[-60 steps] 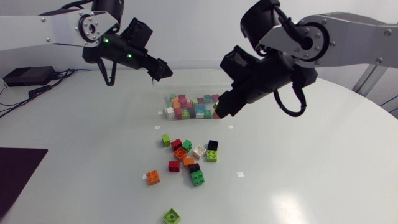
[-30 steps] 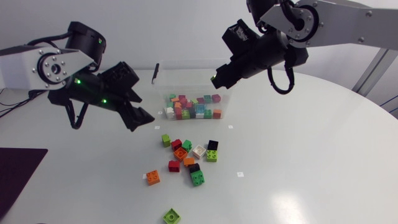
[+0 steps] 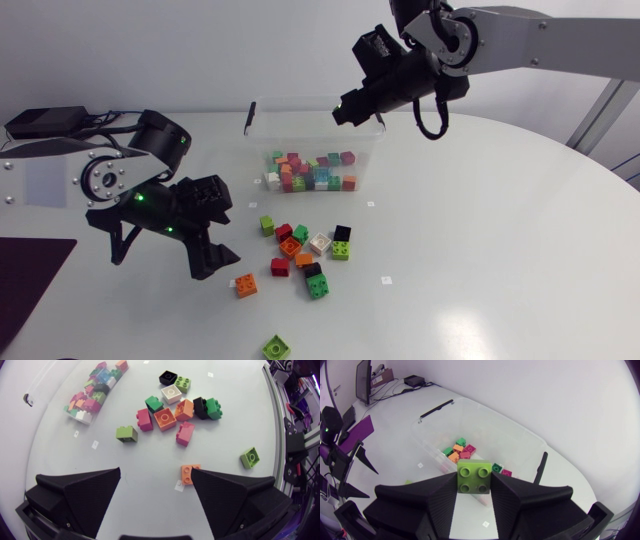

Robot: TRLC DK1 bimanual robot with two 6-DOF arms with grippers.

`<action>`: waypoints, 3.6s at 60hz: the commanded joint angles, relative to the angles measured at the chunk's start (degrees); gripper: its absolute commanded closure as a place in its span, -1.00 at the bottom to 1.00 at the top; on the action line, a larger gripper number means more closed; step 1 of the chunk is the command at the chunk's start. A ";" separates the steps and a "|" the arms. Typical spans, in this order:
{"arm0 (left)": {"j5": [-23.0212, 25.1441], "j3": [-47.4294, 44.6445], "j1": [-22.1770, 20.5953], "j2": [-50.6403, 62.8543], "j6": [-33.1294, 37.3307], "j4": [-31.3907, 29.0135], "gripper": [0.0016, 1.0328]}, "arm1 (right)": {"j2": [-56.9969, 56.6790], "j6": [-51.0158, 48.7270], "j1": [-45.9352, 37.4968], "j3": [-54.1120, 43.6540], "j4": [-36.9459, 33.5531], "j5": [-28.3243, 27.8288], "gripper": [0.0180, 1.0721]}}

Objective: Place the duplo bricks in the container

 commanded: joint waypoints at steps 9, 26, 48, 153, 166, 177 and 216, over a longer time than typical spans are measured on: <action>-0.91 -4.28 -2.02 1.08 3.06 0.45 -0.90 | 5.14 2.45 -1.20 4.77 2.08 0.78 0.41; -3.46 -6.47 -5.18 4.16 3.06 2.29 -0.90 | 8.13 3.50 -1.99 8.55 2.08 1.66 0.41; -4.34 -5.16 -8.44 8.56 -2.48 3.79 -0.86 | 9.71 3.59 -0.85 12.16 2.96 5.70 -0.91; -1.79 11.46 -4.48 -2.87 -8.72 -6.06 0.55 | -3.03 -21.99 5.13 -25.46 -3.29 1.22 -0.90; -0.20 20.77 -3.34 0.56 -13.12 -4.91 0.55 | 1.19 -23.04 5.13 -23.62 -1.18 1.22 -0.90; 0.24 26.04 -3.16 4.78 -15.67 -2.19 0.55 | 4.26 -24.36 5.04 -22.39 0.23 1.22 -0.90; 1.29 43.45 -0.35 22.71 -23.05 4.93 0.55 | 10.50 -27.00 3.46 -18.61 1.81 1.31 -0.90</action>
